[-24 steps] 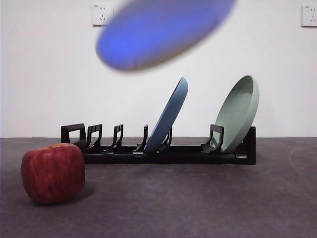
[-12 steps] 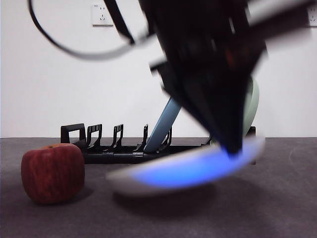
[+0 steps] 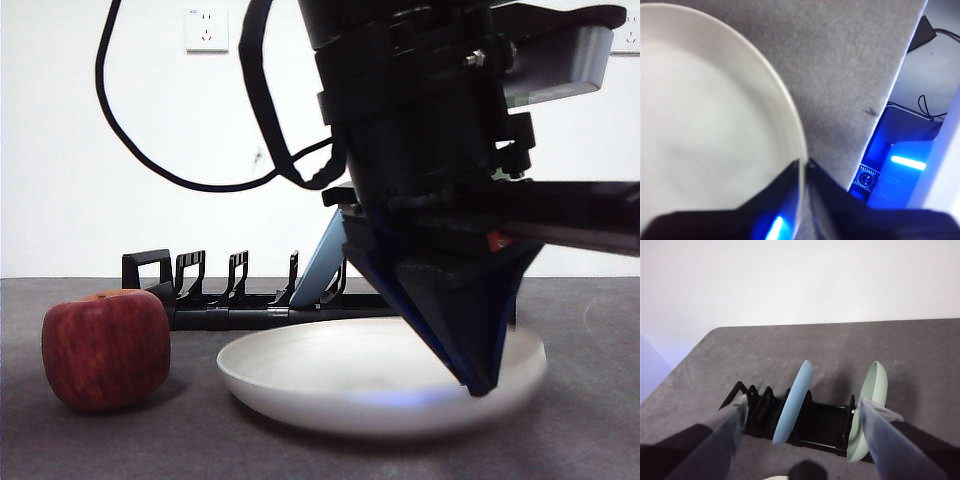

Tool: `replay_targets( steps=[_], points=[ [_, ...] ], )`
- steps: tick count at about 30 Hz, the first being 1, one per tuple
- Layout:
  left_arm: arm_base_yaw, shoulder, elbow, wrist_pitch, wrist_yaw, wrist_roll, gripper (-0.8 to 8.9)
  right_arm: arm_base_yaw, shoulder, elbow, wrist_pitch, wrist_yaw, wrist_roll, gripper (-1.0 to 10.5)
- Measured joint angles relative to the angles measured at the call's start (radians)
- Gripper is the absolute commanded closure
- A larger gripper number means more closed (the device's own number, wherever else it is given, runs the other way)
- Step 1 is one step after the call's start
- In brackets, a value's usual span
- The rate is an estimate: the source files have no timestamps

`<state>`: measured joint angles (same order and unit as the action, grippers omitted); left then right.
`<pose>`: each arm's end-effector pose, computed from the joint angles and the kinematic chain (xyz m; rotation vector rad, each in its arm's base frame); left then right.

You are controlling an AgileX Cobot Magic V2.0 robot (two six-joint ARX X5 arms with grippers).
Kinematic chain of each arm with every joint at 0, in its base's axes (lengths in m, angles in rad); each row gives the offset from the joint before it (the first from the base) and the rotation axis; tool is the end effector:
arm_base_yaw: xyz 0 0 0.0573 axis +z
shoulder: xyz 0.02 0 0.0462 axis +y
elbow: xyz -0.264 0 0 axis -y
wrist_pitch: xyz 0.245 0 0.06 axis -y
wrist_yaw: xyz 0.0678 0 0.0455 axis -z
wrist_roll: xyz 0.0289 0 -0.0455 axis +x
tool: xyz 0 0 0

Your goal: Take the yellow plate from the plate rack,put the plate on the table,take the apple from the table,put the apple in the plate

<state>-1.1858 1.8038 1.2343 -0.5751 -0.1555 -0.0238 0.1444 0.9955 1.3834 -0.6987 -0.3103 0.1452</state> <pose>0.1392 -0.3315 0.1911 0.7204 0.9431 -0.8989 0.1682 0.0334 0.4441 0.1675 0.3447 0.4277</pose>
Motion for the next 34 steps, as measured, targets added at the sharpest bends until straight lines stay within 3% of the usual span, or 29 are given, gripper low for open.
replay_targets(
  steps=[8, 15, 24, 27, 34],
  points=[
    [0.008, -0.101, 0.0, -0.031, -0.173, -0.03, 5.49, 0.023, 0.0, 0.0, 0.001, -0.003, 0.0, 5.7],
    [0.067, -0.385, 0.002, 0.011, -0.179, -0.031, 5.63, 0.129, 0.017, 0.0, 0.018, -0.003, -0.005, 5.7],
    [0.35, -0.747, 0.004, 0.028, -0.183, -0.029, 5.63, 0.381, 0.105, 0.0, 0.021, 0.002, -0.068, 5.6],
    [0.455, -0.837, 0.004, 0.017, -0.185, -0.029, 5.63, 0.456, 0.156, 0.0, 0.039, 0.007, -0.095, 4.9],
    [0.628, -1.015, 0.004, -0.052, -0.211, -0.029, 5.63, 0.644, 0.323, 0.0, 0.082, 0.072, -0.146, 4.7]
  ],
)
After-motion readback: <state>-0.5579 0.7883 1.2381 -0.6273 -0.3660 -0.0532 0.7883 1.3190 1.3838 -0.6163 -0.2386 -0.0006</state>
